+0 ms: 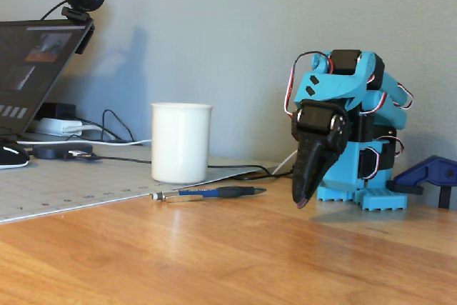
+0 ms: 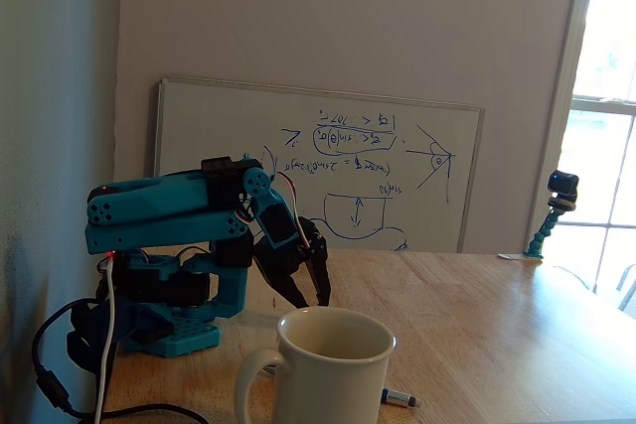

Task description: Grasp a pen and put it in a mug.

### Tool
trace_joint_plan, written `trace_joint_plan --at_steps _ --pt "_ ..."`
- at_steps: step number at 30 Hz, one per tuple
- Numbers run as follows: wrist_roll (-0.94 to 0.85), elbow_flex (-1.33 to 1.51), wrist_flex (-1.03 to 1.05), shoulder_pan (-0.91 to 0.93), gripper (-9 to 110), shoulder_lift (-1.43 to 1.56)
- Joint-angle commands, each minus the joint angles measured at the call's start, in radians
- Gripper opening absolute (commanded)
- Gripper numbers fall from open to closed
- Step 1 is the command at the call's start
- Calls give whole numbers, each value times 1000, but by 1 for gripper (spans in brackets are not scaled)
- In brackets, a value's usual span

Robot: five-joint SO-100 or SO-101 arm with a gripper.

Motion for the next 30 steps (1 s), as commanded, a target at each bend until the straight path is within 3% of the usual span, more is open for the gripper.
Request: trace_joint_plan --at_steps 1,6,13,24,30 --pt "3 -35 -5 8 4 25" --pt "91 -91 -6 81 4 23" --pt "370 -189 -38 172 4 -72" --pt "922 -327 -321 341 4 -334" --pt "1051 -313 -480 529 4 -442"
